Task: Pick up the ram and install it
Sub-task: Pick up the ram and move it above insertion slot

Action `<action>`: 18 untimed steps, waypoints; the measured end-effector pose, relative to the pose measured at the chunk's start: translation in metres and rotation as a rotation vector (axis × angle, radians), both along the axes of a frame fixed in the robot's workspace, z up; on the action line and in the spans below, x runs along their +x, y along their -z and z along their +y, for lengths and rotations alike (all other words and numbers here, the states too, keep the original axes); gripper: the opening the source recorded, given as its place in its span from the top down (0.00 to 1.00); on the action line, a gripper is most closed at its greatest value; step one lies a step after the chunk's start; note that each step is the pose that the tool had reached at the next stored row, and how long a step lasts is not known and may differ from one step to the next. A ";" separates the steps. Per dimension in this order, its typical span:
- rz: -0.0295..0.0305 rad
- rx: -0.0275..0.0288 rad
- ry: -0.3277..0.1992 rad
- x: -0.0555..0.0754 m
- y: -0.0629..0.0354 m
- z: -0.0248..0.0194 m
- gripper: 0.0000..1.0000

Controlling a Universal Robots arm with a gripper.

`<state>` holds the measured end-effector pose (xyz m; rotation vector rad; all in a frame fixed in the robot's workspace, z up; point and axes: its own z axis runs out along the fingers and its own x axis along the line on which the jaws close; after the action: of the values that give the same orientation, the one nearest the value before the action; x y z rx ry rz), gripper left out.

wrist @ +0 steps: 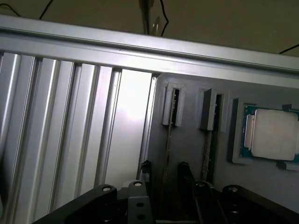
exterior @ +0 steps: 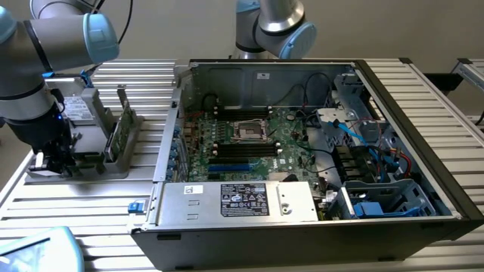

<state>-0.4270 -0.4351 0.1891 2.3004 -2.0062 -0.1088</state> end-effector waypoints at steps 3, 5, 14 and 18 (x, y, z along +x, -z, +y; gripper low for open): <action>0.0000 0.0000 0.000 0.000 0.0000 0.0000 0.63; 0.0000 0.0000 0.000 0.000 0.0000 0.0000 0.65; 0.0000 0.0000 0.000 0.000 0.0000 0.0000 0.86; 0.0000 0.0000 0.000 0.000 0.0000 0.0000 0.86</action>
<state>-0.4270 -0.4351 0.1891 2.3004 -2.0063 -0.1088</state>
